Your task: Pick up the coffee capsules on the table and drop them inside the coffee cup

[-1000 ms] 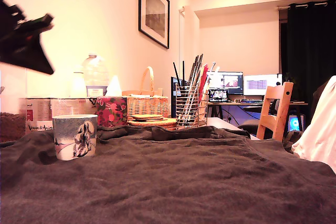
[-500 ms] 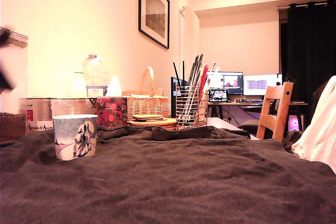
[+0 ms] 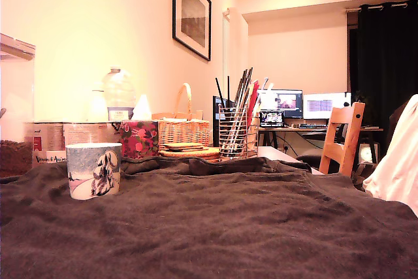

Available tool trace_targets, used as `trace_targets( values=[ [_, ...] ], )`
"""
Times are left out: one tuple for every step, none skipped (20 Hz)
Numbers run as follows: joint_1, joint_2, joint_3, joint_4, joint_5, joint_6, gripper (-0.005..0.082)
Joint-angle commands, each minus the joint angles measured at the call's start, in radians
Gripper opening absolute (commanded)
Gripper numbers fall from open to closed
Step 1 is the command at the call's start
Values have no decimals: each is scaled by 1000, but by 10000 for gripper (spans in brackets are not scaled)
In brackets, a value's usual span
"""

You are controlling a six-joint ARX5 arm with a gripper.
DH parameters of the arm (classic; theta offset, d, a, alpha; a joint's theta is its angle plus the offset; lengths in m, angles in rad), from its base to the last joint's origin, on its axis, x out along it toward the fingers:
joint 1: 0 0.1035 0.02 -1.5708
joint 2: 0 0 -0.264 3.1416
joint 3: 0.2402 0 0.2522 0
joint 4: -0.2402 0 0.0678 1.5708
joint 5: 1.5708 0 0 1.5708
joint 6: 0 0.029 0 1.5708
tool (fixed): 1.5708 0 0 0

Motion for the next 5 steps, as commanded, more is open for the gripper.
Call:
trace_targets(
  values=[
    [3, -61, -34, -35, 0, -13, -20],
    [3, -99, -35, -75, -1, -13, -20],
    [3, -141, -35, -111, -3, -14, -20],
    [3, -184, -35, -143, -5, -15, -20],
    [3, -224, -35, -176, -8, -20, -20]
  ],
)
